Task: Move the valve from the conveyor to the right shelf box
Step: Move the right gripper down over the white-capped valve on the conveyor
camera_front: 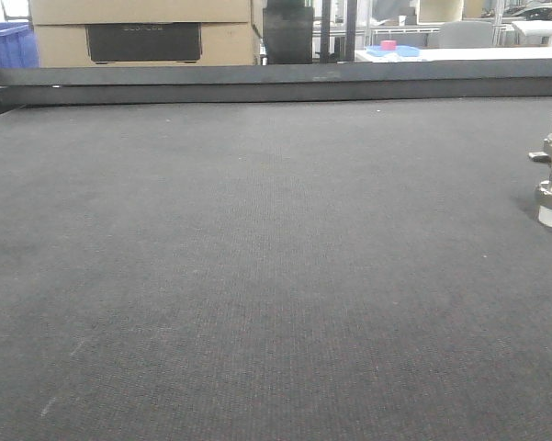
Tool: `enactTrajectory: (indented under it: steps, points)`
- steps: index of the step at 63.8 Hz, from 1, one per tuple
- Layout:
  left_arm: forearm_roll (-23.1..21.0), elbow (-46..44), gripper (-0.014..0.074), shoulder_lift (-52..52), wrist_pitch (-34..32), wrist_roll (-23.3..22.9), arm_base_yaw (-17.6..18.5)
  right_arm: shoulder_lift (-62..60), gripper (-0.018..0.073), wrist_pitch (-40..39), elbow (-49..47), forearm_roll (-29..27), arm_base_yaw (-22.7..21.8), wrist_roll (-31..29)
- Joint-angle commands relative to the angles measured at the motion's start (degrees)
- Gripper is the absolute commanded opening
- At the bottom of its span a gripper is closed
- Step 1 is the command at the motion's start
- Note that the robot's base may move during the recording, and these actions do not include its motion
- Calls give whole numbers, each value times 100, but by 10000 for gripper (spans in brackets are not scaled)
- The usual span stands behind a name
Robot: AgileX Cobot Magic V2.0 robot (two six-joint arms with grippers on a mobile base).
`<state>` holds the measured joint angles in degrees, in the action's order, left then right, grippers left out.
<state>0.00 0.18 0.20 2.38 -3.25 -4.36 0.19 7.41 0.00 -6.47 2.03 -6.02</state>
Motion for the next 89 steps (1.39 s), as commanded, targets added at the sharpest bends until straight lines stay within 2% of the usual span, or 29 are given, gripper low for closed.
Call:
enactTrajectory:
  steps: [1,16,20,25,31,34,39,45,50,56,61,67,72,79,89]
  points:
    - [0,-18,-111,-20,-189,-38,2,-19,-155,-213,0,12,-25,-2]
    - [0,-18,-111,-20,-200,-38,2,-19,-155,-815,0,12,-25,-2]
    - [-188,-18,-111,-20,-284,-38,2,-19,-155,-976,0,12,-25,-2]
    - [-200,-18,-111,-20,-588,-38,2,-19,-155,-1203,0,12,-25,-2]
    - [-200,-18,-111,-20,-1298,-38,2,-19,-155,-1307,-71,-30,-25,-2]
    - [-200,-81,-111,-20,-1330,-38,2,-19,-155,-1226,-287,-30,-25,-2]
    - [-95,-632,-111,-20,-875,-27,2,-19,-155,-828,-908,-30,-25,-2]
    - [358,-1552,-111,285,119,-27,2,-19,-142,-76,-1785,-30,-25,-2]
    - [570,-2266,-93,695,900,-27,2,360,-62,481,-2475,-30,-25,-2]
    - [579,-2936,15,1310,1538,-27,2,941,96,735,-2993,-30,-25,-2]
    - [579,-3359,151,1780,1932,-27,2,1430,255,744,-3211,-30,-25,-2]
    - [564,-3641,326,2296,2119,-27,2,2030,457,720,-3284,-30,-25,-2]
    - [539,-3779,472,2658,2162,-27,2,2412,574,807,-3284,-4,-25,-2]
    - [324,-3948,613,3034,2313,-37,40,2947,570,726,-3312,36,-25,-2]
    - [212,-4539,579,3516,3173,-37,234,3725,570,1659,-4053,46,-25,-2]
